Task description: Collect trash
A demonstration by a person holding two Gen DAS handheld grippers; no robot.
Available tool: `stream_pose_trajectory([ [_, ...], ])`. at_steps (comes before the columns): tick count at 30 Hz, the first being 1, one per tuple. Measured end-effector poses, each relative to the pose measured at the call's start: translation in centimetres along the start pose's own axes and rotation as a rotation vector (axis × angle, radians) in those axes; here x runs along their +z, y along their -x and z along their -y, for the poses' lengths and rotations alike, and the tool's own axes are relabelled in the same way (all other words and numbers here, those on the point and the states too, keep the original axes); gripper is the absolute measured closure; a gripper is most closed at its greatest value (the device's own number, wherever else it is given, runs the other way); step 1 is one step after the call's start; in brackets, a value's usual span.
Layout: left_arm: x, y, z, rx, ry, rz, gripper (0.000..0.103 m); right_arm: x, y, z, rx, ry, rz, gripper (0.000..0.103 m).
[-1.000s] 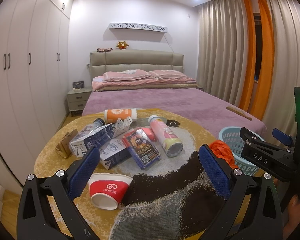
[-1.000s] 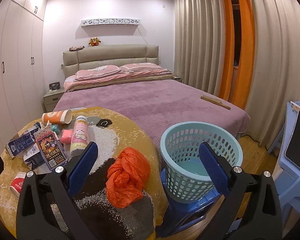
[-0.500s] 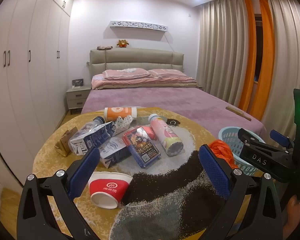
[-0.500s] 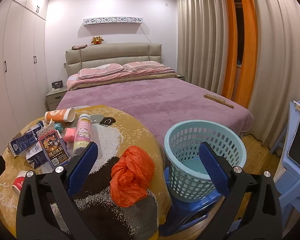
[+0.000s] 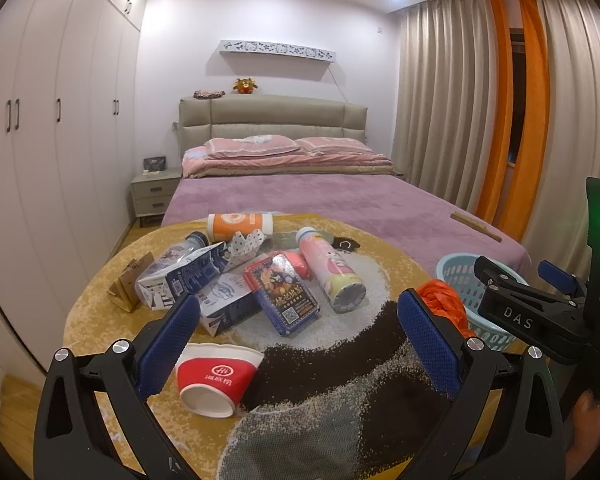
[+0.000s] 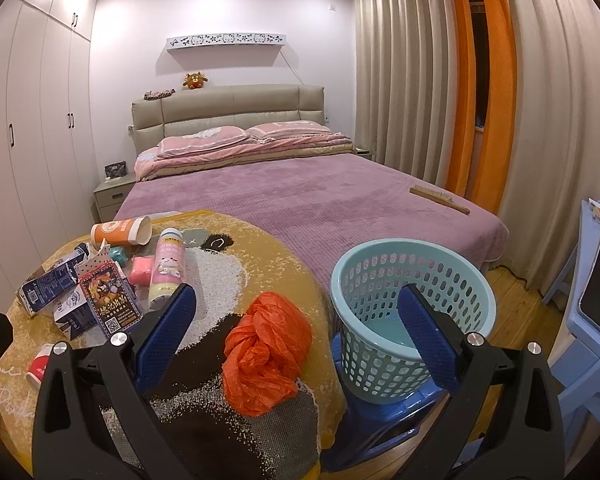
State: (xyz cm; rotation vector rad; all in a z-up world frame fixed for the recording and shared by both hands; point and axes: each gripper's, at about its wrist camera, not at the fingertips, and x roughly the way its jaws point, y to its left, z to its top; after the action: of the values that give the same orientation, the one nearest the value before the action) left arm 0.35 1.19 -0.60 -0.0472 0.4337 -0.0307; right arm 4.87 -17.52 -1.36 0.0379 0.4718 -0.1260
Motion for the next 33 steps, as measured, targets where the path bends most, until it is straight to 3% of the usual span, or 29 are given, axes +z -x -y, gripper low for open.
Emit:
stream_pose_trajectory([
  [26, -0.4, -0.2, -1.1, -0.043, 0.032, -0.028, 0.007, -0.1, -0.4, -0.1, 0.007, -0.004, -0.006, 0.007],
  [33, -0.4, 0.7, -6.0, 0.019, 0.100, -0.025, 0.007, -0.2, -0.3, 0.6, 0.004, 0.007, 0.009, 0.007],
])
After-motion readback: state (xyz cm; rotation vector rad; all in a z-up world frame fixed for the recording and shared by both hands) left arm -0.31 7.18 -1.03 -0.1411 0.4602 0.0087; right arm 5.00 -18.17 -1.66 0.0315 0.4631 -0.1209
